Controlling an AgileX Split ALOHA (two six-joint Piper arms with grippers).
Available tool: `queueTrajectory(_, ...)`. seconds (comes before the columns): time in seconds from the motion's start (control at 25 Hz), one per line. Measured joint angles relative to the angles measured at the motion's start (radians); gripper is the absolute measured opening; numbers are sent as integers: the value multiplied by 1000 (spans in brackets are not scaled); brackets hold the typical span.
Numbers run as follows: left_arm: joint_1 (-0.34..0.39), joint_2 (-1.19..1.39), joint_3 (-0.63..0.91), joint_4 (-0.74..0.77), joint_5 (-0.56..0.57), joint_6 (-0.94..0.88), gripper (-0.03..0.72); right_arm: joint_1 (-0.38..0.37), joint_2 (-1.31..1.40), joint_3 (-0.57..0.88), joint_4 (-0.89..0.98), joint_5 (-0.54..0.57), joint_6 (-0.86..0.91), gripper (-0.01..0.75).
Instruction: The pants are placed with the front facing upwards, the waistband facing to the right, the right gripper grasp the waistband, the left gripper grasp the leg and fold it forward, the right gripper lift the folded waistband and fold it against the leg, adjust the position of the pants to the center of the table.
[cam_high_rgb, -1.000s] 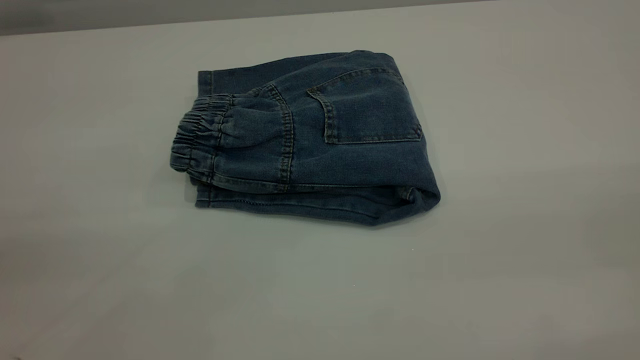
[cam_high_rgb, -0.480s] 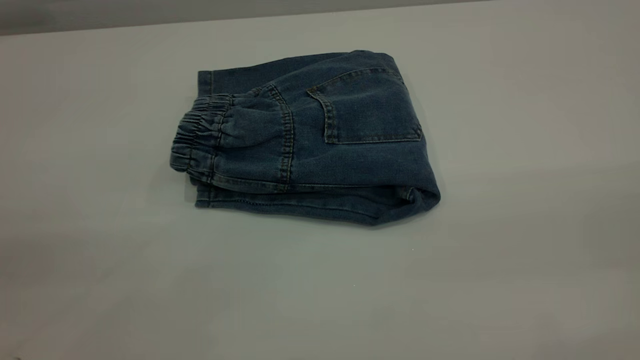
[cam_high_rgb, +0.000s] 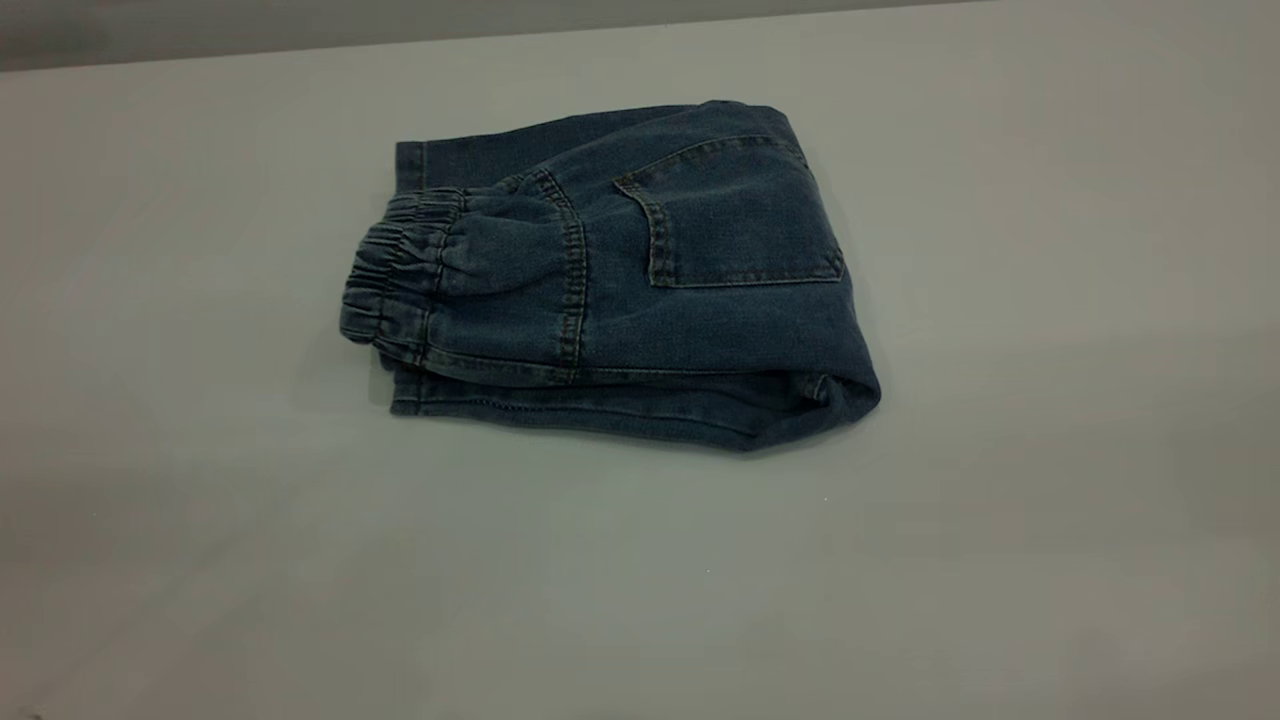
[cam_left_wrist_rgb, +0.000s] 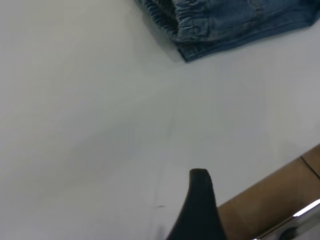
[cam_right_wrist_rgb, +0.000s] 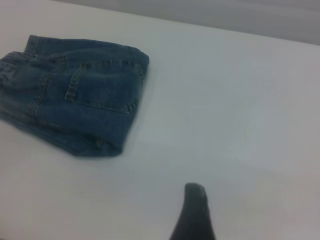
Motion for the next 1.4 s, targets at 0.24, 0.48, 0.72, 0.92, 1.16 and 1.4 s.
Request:
queueTrajectory(0.24,0,0,0,-7,2,24,526,0,0,0,0,0,0,492)
queueTrajectory(0.48,0,0,0,-7,2,24,526,0,0,1,0,0,0,492)
queueTrajectory(0.72,32,-2,0,-12,2,23,526,0,0,1,0,0,0,492)
queueTrajectory(0.92,186,-40,0,-11,2,23,526,0,0,1,1,0,0,491)
queueTrajectory(1.16,449,-146,0,-8,3,22,526,0,0,1,3,0,0,491)
queueTrajectory(1.4,597,-250,0,-6,4,22,526,0,0,1,3,0,-1,491)
